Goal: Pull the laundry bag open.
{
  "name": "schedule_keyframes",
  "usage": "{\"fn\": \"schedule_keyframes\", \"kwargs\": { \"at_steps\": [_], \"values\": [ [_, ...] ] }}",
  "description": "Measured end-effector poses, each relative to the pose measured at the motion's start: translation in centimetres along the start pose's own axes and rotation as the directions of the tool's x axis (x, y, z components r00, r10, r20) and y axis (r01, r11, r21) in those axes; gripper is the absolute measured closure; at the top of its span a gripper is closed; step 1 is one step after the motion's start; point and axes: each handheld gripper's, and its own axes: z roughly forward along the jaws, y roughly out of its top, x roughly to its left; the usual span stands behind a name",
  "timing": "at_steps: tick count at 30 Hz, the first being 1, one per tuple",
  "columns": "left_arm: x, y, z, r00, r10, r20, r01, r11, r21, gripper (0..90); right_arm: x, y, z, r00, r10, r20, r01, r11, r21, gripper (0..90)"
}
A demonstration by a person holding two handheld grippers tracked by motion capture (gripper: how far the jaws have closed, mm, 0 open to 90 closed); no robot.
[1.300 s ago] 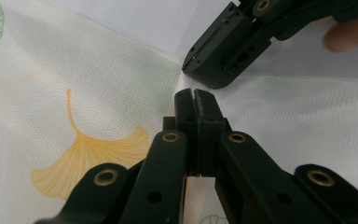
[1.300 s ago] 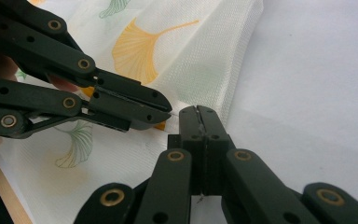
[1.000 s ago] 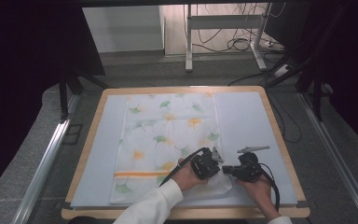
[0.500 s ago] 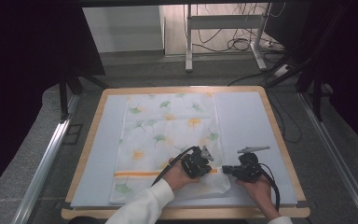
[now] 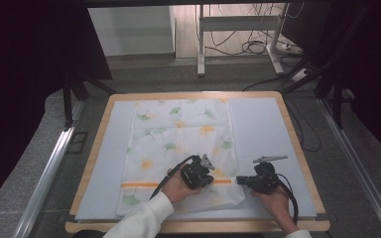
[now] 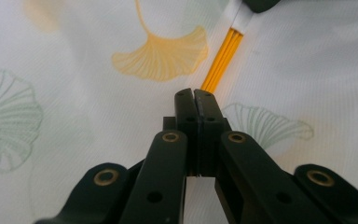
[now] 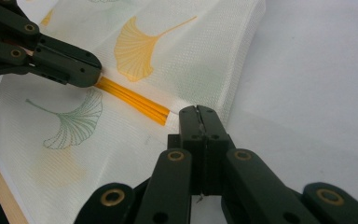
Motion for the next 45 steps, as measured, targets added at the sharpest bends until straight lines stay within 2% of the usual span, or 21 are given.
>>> {"fn": "schedule_keyframes", "kwargs": {
  "at_steps": [12, 16, 24, 32, 38, 45],
  "values": [
    [0.7, -1.1, -0.7, 0.9994, -0.033, -0.003, 0.033, 0.9994, -0.006, 90.0, 0.0, -0.1, 0.0, 1.0000, -0.003, -0.002, 0.003, 1.000, -0.004, 89.7],
    [0.9, -1.6, -1.0, 0.9983, -0.058, 0.000, 0.058, 0.9981, -0.018, 90.0, 0.0, -0.1, 0.0, 1.0000, -0.005, -0.001, 0.005, 1.000, -0.005, 89.7],
    [1.6, -2.8, -1.9, 0.9968, -0.079, -0.004, 0.079, 0.9966, -0.020, 90.0, 0.0, -0.1, 0.0, 1.0000, -0.006, -0.001, 0.006, 1.000, -0.006, 89.7],
    [2.2, -4.4, -2.7, 0.9943, -0.107, 0.000, 0.107, 0.9934, -0.042, 90.0, 0.0, -0.1, 0.0, 1.0000, -0.007, -0.001, 0.007, 1.000, -0.010, 89.7],
    [2.6, -4.9, -3.2, 0.9926, -0.121, -0.001, 0.121, 0.9920, -0.035, 90.0, 0.0, -0.1, 0.0, 0.9999, -0.013, 0.002, 0.013, 1.000, -0.008, 89.7],
    [2.8, -5.7, -3.9, 0.9908, -0.130, -0.036, 0.129, 0.9914, -0.022, 90.0, 0.0, -0.2, 0.0, 0.9998, -0.018, 0.004, 0.018, 1.000, -0.008, 89.7]
  ]
}}
